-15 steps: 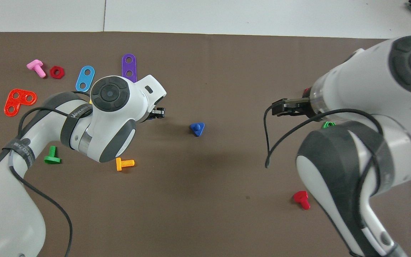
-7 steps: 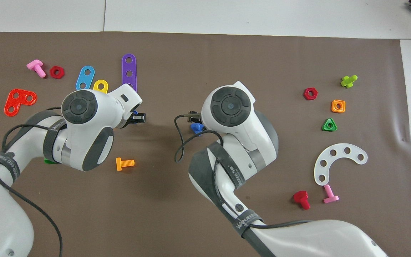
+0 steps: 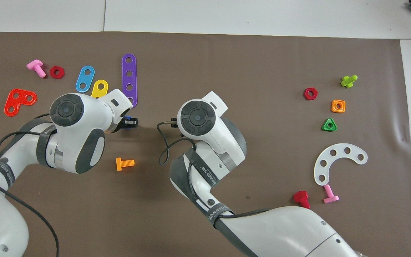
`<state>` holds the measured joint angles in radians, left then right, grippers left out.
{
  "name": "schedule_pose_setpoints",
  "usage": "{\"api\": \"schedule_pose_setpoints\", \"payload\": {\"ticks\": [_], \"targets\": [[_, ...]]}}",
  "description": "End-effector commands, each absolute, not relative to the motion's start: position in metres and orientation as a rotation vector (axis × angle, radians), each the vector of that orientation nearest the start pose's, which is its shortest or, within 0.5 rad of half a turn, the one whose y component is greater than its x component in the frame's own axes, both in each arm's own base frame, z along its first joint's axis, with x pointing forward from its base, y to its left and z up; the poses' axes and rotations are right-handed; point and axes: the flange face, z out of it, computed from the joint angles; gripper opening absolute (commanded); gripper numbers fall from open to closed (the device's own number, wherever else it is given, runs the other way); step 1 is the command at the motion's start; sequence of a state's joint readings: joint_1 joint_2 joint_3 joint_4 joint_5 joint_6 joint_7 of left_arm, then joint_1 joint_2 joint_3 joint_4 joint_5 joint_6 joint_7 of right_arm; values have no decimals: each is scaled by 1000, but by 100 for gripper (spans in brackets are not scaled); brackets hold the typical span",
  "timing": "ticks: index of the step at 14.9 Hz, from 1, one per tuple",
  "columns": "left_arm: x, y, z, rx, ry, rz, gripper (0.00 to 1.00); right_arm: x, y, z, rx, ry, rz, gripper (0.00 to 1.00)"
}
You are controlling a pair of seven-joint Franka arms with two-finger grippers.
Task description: Unscrew and place screws in storage area
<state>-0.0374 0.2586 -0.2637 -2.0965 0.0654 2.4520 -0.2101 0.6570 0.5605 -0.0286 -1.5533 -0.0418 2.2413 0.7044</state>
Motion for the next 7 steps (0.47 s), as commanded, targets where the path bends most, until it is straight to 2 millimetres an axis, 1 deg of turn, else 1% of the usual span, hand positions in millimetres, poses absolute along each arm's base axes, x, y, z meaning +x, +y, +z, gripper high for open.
{"api": "schedule_pose_setpoints", "payload": {"ticks": [1,2,3,4,5,6,7], "targets": [[546,-160,309,-3186,209,-200,50,579,413,329,-3111,42,-230,73],[544,-159,308,-3185,207,-195,54,578,411,323,-3112,33,-228,69],[544,-158,307,-3184,207,-193,58,571,409,311,-3122,23,-211,68],[544,-157,309,-3184,202,-195,70,568,407,305,-3112,20,-224,65],[545,-159,311,-3184,207,-198,90,567,407,302,-3112,19,-221,62],[548,-158,314,-3184,206,-203,100,565,408,299,-3116,14,-217,56],[549,-158,318,-3184,206,-212,100,565,408,300,-3123,13,-206,54]]}}
